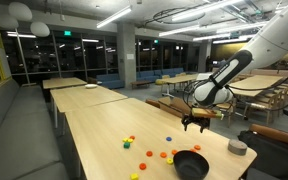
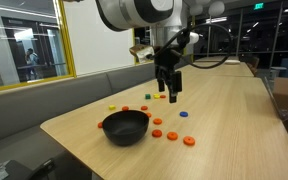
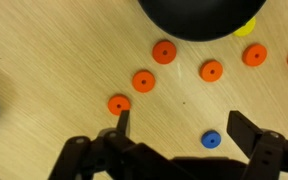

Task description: Place three orange rings inside the black bowl

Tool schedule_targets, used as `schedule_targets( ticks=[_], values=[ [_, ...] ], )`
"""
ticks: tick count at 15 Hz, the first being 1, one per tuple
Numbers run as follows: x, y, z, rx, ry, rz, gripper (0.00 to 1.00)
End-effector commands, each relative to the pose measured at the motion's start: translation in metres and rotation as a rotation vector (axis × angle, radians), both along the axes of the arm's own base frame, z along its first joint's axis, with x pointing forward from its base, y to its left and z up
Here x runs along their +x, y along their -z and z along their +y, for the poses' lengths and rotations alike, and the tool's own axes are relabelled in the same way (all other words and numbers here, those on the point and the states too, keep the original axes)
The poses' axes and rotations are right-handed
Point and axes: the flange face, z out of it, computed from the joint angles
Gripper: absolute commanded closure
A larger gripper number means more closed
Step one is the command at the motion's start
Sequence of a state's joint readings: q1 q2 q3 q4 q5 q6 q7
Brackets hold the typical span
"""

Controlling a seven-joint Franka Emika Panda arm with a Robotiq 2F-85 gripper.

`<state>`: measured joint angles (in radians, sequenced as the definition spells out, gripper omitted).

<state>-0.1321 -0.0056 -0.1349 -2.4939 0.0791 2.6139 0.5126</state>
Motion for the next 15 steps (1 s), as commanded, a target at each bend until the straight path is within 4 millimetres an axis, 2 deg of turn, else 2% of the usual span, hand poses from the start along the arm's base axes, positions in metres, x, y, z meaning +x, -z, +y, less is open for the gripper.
schedule_targets(
  ticks=[1, 6, 9, 12, 15],
  values=[
    [0.001, 0.024, -0.016, -0.078, 0.096, -0.056, 0.0],
    [-0.006, 0.058, -0.043, -0.171, 0.185, 0.003, 0.0],
    [-0.011, 0.075, -0.054, -0.146, 0.224, 0.089, 0.0],
    [-0.013, 0.087, -0.053, -0.057, 0.249, 0.172, 0.0],
    [-0.007, 0.093, -0.053, 0.028, 0.284, 0.216, 0.0]
  ],
)
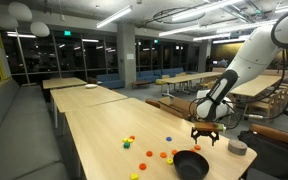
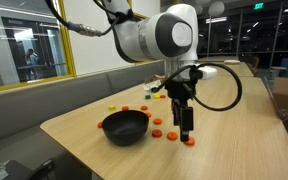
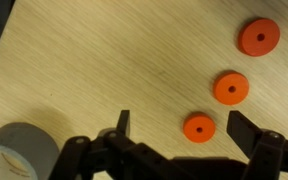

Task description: Place three orange rings inside the black bowl

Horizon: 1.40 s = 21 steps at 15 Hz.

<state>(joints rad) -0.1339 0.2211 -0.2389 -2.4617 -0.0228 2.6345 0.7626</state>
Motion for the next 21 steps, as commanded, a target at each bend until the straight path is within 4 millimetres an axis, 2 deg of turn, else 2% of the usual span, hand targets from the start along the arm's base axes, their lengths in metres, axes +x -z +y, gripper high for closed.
schedule_targets(
  ticks=[1, 9, 21],
  values=[
    [0.015, 0.002, -0.005, 0.086, 0.037, 0.023, 0.0],
    [0.035, 0.015, -0.034, 0.128, 0.119, 0.011, 0.0],
    [0.036, 0.04, -0.048, 0.105, 0.147, 0.011, 0.0]
  ],
)
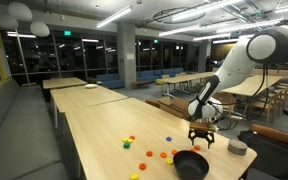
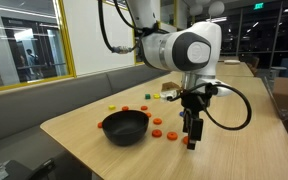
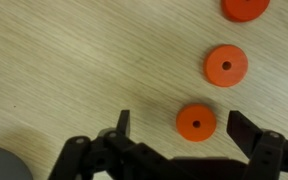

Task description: Place three orange rings inside the black bowl

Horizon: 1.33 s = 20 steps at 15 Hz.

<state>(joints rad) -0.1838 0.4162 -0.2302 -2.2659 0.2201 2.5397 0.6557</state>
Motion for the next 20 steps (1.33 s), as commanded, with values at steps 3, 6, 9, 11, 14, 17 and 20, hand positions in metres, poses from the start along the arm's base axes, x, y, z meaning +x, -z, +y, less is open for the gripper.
schedule_targets(
  ticks=[3, 6, 9, 11, 14, 17, 20],
  values=[
    [0.004, 0.003, -0.01, -0.033, 0.015, -0.053, 0.0],
    [0.005, 0.005, -0.011, -0.046, 0.017, -0.07, 0.0],
    [0.004, 0.008, -0.01, -0.05, 0.017, -0.075, 0.0],
    [0.004, 0.009, -0.01, -0.052, 0.018, -0.077, 0.0],
    [0.003, 0.01, -0.01, -0.049, 0.019, -0.072, 0.0],
    [0.001, 0.011, -0.007, -0.044, 0.017, -0.068, 0.0],
    [0.0, 0.012, -0.004, -0.043, 0.013, -0.066, 0.0]
  ],
)
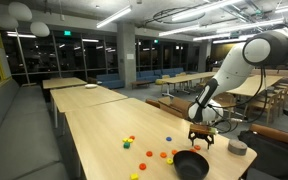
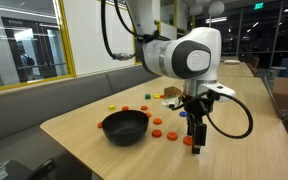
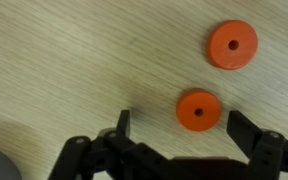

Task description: Place three orange rings inside the black bowl

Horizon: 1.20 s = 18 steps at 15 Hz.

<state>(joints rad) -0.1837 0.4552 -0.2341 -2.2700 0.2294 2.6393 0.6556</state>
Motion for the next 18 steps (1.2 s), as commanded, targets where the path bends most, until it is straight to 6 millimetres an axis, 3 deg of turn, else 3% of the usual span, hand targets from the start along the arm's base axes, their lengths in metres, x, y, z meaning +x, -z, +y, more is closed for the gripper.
schedule_targets(
  ticks=[1, 8, 9, 10, 13, 17, 18],
  values=[
    [-0.001, 0.0, 0.004, 0.002, -0.001, -0.023, 0.0],
    [-0.003, 0.003, 0.005, 0.001, 0.002, -0.02, 0.0],
    [-0.003, 0.003, 0.005, 0.001, 0.001, -0.024, 0.1],
    [-0.003, 0.003, 0.005, -0.002, 0.0, -0.027, 0.26],
    [0.001, 0.0, 0.008, -0.006, -0.002, -0.046, 0.51],
    [0.003, -0.006, 0.009, -0.008, -0.001, -0.061, 0.79],
    [0.004, -0.01, 0.009, -0.007, -0.001, -0.066, 0.78]
  ],
)
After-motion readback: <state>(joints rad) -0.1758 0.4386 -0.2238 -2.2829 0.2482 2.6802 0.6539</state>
